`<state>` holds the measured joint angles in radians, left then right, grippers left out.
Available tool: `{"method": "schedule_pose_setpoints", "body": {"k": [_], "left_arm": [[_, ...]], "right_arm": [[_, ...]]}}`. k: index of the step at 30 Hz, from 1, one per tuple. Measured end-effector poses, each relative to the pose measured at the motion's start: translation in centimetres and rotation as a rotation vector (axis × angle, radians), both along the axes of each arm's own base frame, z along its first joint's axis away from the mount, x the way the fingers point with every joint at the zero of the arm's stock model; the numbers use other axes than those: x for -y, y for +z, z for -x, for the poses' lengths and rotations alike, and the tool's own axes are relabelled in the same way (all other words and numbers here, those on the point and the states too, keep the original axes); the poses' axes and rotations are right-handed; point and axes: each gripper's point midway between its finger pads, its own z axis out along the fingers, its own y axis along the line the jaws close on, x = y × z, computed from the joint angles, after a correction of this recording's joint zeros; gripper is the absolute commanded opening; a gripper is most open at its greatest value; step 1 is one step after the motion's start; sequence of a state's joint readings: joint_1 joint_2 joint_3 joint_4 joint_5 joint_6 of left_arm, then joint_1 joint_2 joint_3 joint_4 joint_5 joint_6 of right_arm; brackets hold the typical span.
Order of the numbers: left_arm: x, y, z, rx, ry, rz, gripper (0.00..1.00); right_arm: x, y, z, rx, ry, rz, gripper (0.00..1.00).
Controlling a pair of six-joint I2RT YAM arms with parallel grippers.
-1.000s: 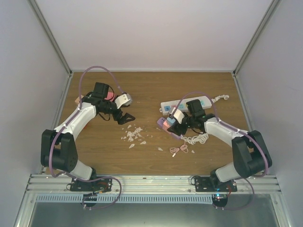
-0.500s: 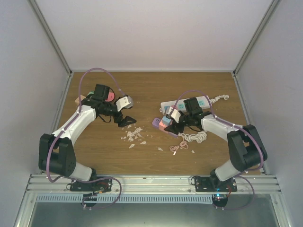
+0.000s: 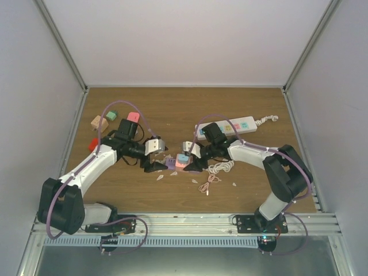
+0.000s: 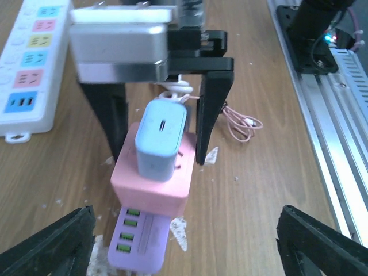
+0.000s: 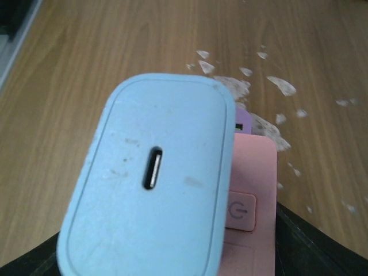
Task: Pull the plug off the socket
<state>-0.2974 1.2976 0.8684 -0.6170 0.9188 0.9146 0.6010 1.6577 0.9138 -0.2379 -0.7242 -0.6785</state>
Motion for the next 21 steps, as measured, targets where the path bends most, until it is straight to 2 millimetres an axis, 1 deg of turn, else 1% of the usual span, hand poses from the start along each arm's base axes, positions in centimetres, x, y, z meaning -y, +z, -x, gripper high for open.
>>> {"method": "schedule_pose_setpoints", "body": {"k": [3,5,7,10,13,15,21], "left_arm": [[0.6,-0.4,1.2,0.006,-0.037,0.016,0.78],[1.0,-0.6,1.4,0.011,-0.048,0.024,0.76],[1.5,-0.7,1.5,0.025,-0.058,0.032,0.74],[2.3,-0.5,1.5,0.049,-0.076,0.043,0.73],[3.2,-0.6,1.5,0.067,-0.094,0.046,0.73],[3.7,-0.9,1.5,0.075,-0.103,0.042,0.73],[4.7,-1.6,1.2,0.091,-0.106,0.026,0.68]], "right_arm": [[-0.9,0.0,0.8,-0.003,0.039,-0.013,0.68],[-1.2,0.1,1.0,-0.004,0.046,-0.019,0.78],[-1.2,0.1,0.9,-0.003,0.045,-0.022,0.83],[-1.2,-0.1,1.1,0.008,0.041,-0.039,0.88],[-0.7,-1.0,1.6,0.0,0.033,-0.037,0.9],[-0.7,-1.1,1.6,0.003,0.028,-0.044,0.89],[-0.9,-1.1,1.4,0.01,0.009,-0.068,0.81]]}}
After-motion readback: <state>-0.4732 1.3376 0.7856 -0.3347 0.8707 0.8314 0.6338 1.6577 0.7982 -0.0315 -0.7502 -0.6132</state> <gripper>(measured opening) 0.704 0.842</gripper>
